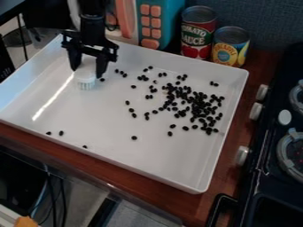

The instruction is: Sweep into pile

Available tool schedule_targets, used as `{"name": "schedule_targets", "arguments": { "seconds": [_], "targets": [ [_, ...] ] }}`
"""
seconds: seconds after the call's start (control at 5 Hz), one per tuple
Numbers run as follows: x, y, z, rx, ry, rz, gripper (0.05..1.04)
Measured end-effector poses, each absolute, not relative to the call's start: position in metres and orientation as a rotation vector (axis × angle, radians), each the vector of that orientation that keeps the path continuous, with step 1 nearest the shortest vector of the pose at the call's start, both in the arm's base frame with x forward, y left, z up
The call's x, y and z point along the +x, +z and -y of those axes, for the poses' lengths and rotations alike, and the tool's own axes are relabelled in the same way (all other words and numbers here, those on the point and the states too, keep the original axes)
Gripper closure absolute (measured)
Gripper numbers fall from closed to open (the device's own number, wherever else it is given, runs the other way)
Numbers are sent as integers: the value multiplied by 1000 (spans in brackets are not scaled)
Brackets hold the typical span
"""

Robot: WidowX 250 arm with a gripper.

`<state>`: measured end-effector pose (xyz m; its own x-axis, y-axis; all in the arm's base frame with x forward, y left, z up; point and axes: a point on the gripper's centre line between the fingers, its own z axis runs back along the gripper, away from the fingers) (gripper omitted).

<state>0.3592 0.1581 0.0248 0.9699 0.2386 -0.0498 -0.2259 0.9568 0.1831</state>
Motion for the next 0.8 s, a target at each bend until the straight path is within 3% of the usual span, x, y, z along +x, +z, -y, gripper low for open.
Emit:
{"name": "schedule_targets", "arguments": {
  "seconds": [0.8],
  "targets": [
    [364,20,-96,169,112,-39,347]
  ]
}}
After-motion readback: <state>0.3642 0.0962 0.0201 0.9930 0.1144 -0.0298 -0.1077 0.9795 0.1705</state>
